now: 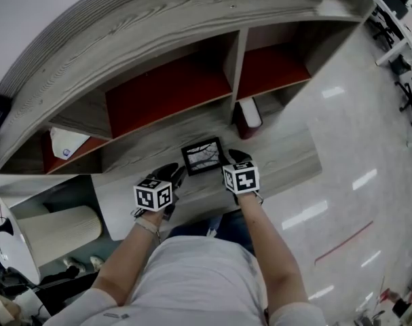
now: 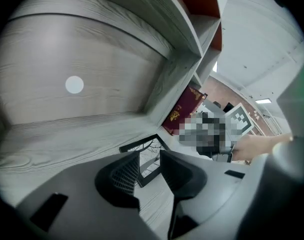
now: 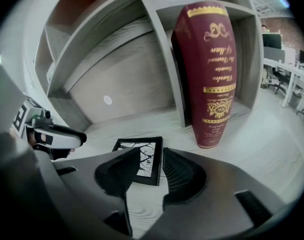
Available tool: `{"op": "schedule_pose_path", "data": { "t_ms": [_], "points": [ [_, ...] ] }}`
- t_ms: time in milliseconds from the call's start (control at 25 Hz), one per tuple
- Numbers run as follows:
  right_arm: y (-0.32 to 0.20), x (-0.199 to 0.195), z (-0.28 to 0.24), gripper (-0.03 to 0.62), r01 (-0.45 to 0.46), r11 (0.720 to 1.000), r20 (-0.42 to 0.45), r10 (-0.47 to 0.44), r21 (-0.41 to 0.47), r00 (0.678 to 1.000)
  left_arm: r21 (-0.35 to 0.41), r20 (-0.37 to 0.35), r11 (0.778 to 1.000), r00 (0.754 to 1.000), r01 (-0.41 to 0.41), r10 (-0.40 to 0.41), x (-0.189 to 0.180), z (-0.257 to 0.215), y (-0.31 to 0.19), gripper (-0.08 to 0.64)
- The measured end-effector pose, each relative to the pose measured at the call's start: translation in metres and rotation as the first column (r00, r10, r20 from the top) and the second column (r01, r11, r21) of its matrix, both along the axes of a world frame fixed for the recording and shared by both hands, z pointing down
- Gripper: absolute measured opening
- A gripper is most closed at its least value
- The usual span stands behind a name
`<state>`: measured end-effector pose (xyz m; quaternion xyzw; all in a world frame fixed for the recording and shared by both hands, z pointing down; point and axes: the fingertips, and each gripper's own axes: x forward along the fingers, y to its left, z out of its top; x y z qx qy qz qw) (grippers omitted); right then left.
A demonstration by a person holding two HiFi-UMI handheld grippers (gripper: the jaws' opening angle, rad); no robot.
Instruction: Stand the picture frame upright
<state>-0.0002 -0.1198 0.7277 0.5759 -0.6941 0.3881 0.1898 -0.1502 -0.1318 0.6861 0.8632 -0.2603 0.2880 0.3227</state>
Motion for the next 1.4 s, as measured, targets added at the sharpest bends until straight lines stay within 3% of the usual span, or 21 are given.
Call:
{"op": "schedule_pose_path", "data": {
  "t_ms": [360,720,1200,1400],
  "points": [
    [-0.016,-0.003,0.035,0.138,0.044,0.997,-0.008,-0.044,-0.066,0.999,-0.037,0.109,0.999,0.994,0.018,-0.014,0.001,0.046,-0.014,0.141],
    [-0.025,-0.005,0.056,0.141,0.065,0.992,0.023,-0.063,-0.111,0.998,-0.096,0.138,0.995,0.990,0.036,-0.022,0.010,0.073,-0.020,0.143],
    [-0.027,-0.011,0.065,0.141,0.100,0.987,-0.016,-0.103,-0.126,0.995,-0.165,0.160,0.984,0.986,0.070,-0.043,0.011,0.099,-0.012,0.141],
    [-0.026,-0.011,0.065,0.133,0.091,0.988,-0.015,-0.094,-0.126,0.995,-0.140,0.189,0.987,0.980,0.083,-0.056,0.012,0.103,-0.010,0.141]
  ]
}}
